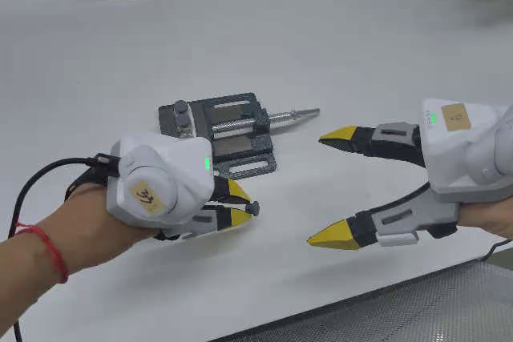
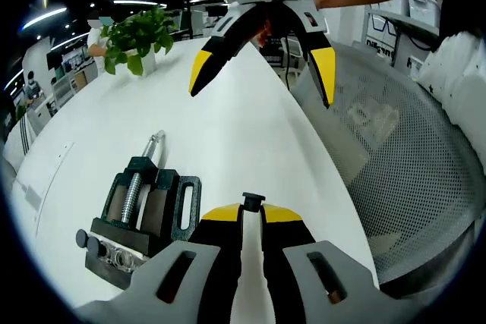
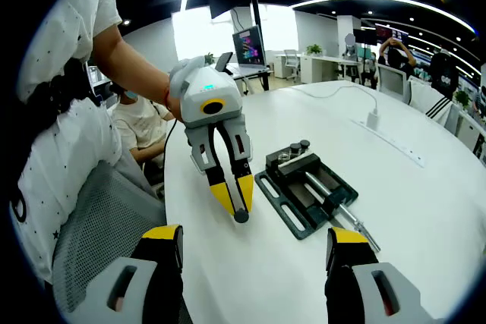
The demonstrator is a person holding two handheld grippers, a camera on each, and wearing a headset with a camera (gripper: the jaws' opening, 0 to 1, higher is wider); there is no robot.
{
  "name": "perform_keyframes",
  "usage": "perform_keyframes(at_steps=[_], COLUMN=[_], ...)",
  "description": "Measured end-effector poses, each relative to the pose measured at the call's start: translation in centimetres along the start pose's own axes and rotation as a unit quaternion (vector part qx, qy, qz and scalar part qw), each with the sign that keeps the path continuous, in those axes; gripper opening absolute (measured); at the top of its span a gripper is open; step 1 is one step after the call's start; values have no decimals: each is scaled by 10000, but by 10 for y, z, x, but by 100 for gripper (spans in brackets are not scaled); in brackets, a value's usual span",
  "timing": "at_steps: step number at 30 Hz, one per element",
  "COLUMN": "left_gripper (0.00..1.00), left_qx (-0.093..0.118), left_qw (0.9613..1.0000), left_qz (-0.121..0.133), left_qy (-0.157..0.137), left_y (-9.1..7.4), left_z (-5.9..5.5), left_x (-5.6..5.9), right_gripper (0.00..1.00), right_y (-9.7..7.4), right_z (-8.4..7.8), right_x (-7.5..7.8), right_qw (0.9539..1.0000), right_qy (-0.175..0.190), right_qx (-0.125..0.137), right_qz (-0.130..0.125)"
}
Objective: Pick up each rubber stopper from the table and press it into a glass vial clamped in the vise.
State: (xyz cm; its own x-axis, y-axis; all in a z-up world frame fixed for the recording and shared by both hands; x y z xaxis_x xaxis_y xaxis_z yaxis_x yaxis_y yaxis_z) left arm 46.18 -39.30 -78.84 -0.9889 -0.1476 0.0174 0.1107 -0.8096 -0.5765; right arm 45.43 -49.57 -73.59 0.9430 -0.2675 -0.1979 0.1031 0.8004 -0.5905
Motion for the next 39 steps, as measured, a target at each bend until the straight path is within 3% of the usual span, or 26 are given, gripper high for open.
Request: perform_keyframes(at_steps=[4, 10, 14, 16, 25, 39], left_gripper=[5, 5, 5, 5, 5, 5], left_qx=[349, 926, 1171, 1338, 1683, 1871], left_qw=[9974, 9851, 9788, 9729, 9620, 9563], left_qz=[227, 485, 598, 631, 819, 949], left_qy=[-584, -1367, -1569, -1775, -1987, -2037], left_y=[-14, -39, -53, -60, -84, -100], left_z=[11, 30, 39, 45, 54, 54], left_x=[-1, -1, 0, 1, 3, 3], right_gripper=[67, 55, 47, 43, 23, 10], right_y=[1, 4, 8, 11, 24, 36], right_z=[23, 57, 70, 76, 93, 105], right_x=[0, -4, -5, -9, -20, -25], right_qw=[9998, 9986, 9967, 9946, 9849, 9739], right_qy=[-120, -220, -363, -537, -836, -1095], right_qx=[90, 62, -87, -181, -527, -782], right_qz=[131, 469, 722, 874, 1420, 1828])
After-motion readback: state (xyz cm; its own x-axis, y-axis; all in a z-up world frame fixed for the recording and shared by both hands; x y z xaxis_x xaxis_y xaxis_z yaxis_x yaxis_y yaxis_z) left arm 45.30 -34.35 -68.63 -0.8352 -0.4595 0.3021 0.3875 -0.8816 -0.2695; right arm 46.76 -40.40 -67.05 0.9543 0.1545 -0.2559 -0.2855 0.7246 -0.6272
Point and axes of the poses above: the centre of the closed fingertips' face, and the gripper's own axes: y roughly forward along the fingers, x roughly to its right, z roughly out of its top, the point moved 4 cm from there along -y, roughly backward along the fingers, and after that the axes turned 6 degrees about z, right-handed, at the moved point
